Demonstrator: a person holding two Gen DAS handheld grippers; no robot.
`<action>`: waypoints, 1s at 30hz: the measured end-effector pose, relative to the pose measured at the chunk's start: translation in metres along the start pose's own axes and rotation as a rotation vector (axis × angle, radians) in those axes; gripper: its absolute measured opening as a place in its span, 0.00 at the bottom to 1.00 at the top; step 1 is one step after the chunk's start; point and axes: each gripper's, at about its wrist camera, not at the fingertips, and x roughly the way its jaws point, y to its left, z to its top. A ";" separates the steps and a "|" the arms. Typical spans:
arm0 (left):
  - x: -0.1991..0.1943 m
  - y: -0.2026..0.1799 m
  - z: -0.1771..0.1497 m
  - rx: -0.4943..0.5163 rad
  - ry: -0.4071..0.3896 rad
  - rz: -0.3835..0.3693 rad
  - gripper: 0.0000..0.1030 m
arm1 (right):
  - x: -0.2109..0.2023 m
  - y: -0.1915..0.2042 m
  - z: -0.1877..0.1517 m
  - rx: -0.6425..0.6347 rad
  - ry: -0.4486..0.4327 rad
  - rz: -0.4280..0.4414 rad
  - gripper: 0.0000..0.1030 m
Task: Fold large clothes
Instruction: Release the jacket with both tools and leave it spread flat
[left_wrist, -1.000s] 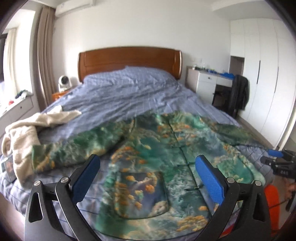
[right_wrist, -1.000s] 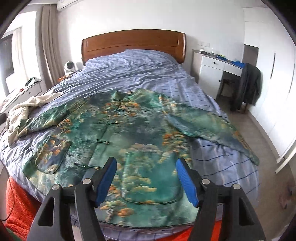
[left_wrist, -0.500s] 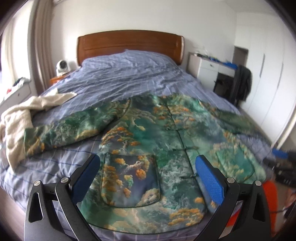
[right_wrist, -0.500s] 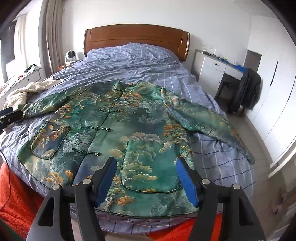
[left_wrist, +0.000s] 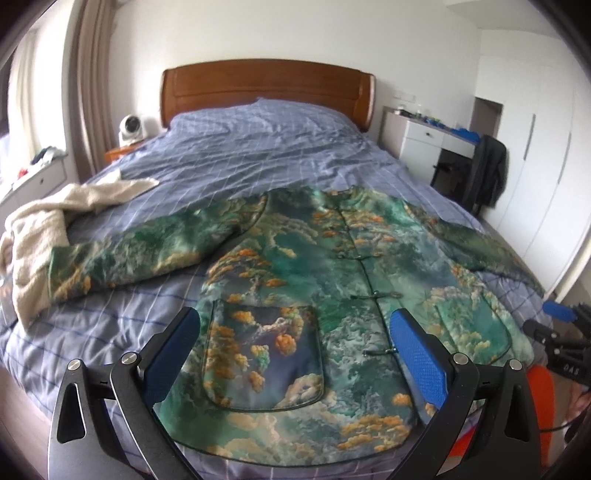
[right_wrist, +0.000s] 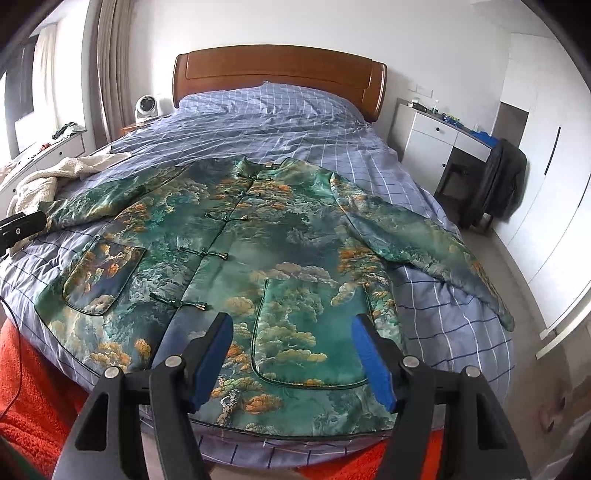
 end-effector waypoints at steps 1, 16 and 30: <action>0.000 -0.005 0.000 0.019 -0.002 -0.008 0.99 | -0.001 0.000 0.000 -0.005 -0.004 -0.004 0.66; 0.004 -0.010 -0.005 -0.011 0.051 -0.047 0.99 | -0.003 -0.002 -0.003 -0.001 -0.006 -0.016 0.66; 0.000 0.000 -0.002 0.024 0.029 0.026 0.99 | -0.001 -0.001 -0.005 0.007 0.004 -0.004 0.66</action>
